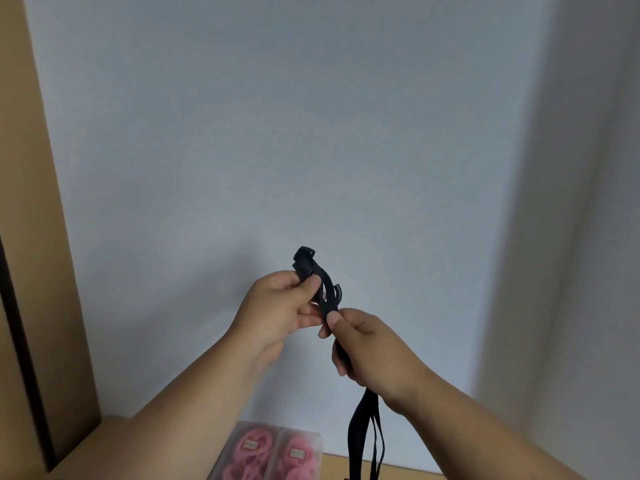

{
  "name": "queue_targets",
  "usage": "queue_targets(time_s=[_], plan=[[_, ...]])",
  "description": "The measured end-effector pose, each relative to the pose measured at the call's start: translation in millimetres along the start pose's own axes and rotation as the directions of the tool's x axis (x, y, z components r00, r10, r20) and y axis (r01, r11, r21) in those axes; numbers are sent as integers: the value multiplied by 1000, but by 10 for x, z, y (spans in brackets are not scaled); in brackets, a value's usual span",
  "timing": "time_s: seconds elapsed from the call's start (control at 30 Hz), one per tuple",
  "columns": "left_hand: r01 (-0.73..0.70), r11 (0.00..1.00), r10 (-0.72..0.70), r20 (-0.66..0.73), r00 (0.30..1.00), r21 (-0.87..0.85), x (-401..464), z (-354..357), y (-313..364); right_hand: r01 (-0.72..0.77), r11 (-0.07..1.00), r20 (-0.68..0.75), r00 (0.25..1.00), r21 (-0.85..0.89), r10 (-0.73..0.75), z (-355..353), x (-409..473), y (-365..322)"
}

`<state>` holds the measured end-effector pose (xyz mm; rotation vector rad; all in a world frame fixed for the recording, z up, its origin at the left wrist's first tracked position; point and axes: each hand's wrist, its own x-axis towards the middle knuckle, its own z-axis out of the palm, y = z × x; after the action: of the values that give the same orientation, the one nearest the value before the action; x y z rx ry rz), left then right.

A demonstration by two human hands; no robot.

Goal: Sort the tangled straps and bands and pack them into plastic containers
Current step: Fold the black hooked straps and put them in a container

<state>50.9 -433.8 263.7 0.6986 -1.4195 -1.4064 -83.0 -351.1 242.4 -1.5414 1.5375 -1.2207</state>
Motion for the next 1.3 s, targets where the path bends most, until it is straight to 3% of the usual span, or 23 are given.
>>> queue_targets(time_s=[0.23,0.4,0.5,0.6,0.73,0.83,0.9,1.17,1.3], plan=[[166,969,-159,54,986,-186,7,-21,51,183,980,-74,979,-80,-189,14,13,28],[303,940,-278,160,947,-156,0,-96,13,286,936,-48,952,-203,-302,-24,10,29],[358,929,-343,152,927,-88,-15,-117,-44,318,923,-53,940,-218,-336,-42,17,10],[267,960,-273,65,960,85,-24,-110,-110,324,910,-19,940,-257,-340,-58,27,-3],[-51,953,55,-7,998,298,-77,-92,-190,301,924,-9,950,-235,-312,-81,44,17],[2,991,-25,169,985,135,-188,-42,-171,302,919,18,951,-255,-308,-100,48,-41],[32,993,-59,236,970,115,-232,-47,-168,314,902,101,949,-298,-297,-97,33,-80],[85,980,-125,223,967,179,-277,-143,-254,257,893,315,939,-369,-140,-126,0,-127],[74,979,-115,218,969,189,-321,-171,-288,133,928,333,943,-348,-11,-135,-18,-123]])
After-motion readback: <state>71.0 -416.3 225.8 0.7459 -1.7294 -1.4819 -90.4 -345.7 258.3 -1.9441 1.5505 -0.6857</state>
